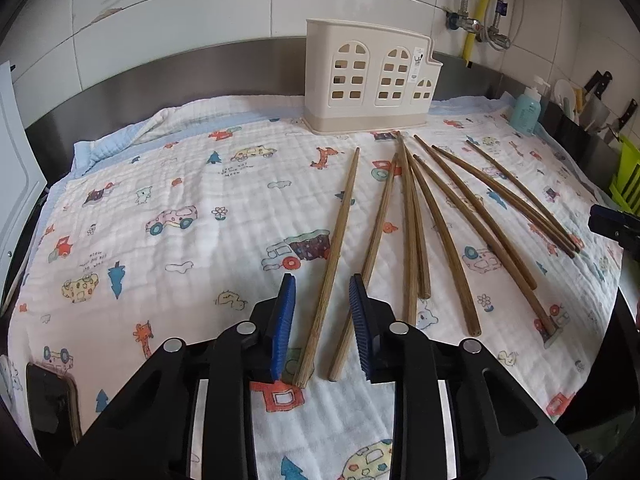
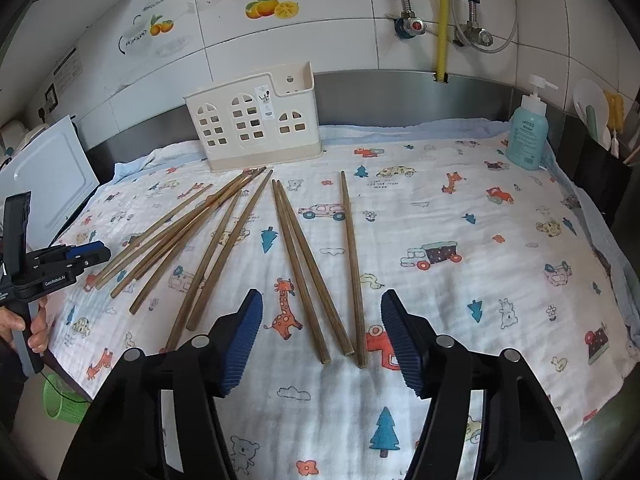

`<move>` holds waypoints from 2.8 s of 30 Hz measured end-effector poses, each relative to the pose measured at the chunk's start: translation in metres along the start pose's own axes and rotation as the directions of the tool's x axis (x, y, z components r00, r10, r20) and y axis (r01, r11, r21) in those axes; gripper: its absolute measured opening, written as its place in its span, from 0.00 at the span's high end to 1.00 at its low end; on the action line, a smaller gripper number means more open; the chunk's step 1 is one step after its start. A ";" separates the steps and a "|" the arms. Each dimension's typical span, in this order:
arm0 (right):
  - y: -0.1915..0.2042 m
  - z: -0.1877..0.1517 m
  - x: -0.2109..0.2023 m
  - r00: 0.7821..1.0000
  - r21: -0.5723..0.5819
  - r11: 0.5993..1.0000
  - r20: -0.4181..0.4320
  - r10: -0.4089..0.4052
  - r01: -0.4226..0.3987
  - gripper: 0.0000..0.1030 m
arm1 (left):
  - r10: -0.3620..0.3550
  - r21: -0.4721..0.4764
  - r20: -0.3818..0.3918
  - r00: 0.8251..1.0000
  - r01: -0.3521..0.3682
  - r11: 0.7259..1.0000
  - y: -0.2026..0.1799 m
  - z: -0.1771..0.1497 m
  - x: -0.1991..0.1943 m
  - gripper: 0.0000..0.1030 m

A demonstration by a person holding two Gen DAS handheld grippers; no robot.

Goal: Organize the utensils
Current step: 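Lower both grippers onto the chopsticks and close each on one chopstick, then lift the chopstick with the right gripper and drop it into the caddy while the left gripper does the same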

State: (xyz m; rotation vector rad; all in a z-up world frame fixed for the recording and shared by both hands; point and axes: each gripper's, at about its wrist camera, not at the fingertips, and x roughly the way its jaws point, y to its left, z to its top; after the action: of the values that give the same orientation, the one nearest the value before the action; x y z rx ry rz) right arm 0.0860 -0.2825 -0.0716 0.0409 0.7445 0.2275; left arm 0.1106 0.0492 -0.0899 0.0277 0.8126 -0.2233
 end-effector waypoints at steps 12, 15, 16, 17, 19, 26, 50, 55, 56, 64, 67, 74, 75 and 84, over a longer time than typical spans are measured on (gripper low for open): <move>-0.007 0.006 0.021 0.999 0.026 1.000 -0.030 0.010 -0.010 0.66 | -0.011 0.052 -0.053 0.999 0.014 0.999 -0.002 0.004 0.020 0.86; -0.008 0.008 0.022 1.000 0.025 1.000 -0.030 0.006 -0.005 0.67 | -0.006 0.070 -0.075 0.997 0.011 0.998 -0.003 0.006 0.026 0.86; -0.009 0.009 0.023 1.000 0.025 1.000 -0.031 0.006 -0.005 0.67 | -0.004 0.075 -0.085 0.996 0.010 0.997 -0.003 0.006 0.027 0.86; -0.010 0.009 0.023 1.000 0.025 1.000 -0.031 0.004 -0.004 0.68 | -0.002 0.081 -0.089 0.996 0.010 0.997 -0.003 0.006 0.029 0.86; -0.012 0.011 0.025 0.999 0.022 1.000 -0.033 0.000 0.001 0.69 | 0.002 0.092 -0.098 0.995 0.007 0.996 -0.004 0.008 0.029 0.86; -0.014 0.012 0.035 0.998 -0.003 1.000 -0.054 -0.020 0.020 0.79 | 0.033 0.078 -0.105 0.994 -0.025 0.997 -0.007 0.010 0.031 0.90; -0.015 0.018 0.032 0.998 -0.007 0.998 -0.016 -0.064 0.064 0.94 | 0.041 0.009 -0.074 0.996 -0.040 0.999 -0.007 0.015 0.021 0.95; -0.009 0.032 0.007 0.997 -0.016 0.999 0.056 -0.049 0.050 0.94 | 0.018 -0.008 -0.037 0.999 -0.018 1.000 -0.010 0.020 0.005 0.95; -0.007 0.035 0.001 0.996 -0.019 0.999 0.071 -0.046 0.048 0.94 | 0.017 -0.009 -0.027 0.999 -0.018 1.000 -0.010 0.021 0.001 0.95; 0.002 0.063 -0.025 0.989 -0.047 0.999 0.149 -0.008 0.015 0.94 | 0.014 -0.016 0.050 0.999 -0.013 1.000 -0.014 0.037 -0.021 0.95; 0.003 0.077 -0.028 0.987 -0.061 0.998 0.160 0.011 -0.002 0.94 | 0.012 -0.018 0.070 0.997 -0.010 1.000 -0.013 0.047 -0.025 0.95; 0.006 0.121 -0.043 0.980 -0.112 0.993 0.189 0.060 -0.039 0.94 | 0.002 0.014 0.107 0.994 -0.003 1.000 -0.021 0.073 -0.035 0.95; 0.005 0.130 -0.047 0.979 -0.118 0.992 0.191 0.075 -0.053 0.94 | 0.003 0.015 0.111 0.994 -0.004 1.000 -0.021 0.077 -0.036 0.95; 0.013 0.212 -0.061 0.958 -0.167 0.981 0.249 0.141 -0.101 0.94 | -0.011 0.036 0.151 0.988 0.006 0.999 -0.027 0.122 -0.045 0.95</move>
State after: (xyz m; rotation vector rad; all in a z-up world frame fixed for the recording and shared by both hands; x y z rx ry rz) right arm 0.1832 -0.2740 0.1271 -0.0290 0.4611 0.3887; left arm 0.1626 0.0182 0.0277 0.0400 0.6576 -0.2450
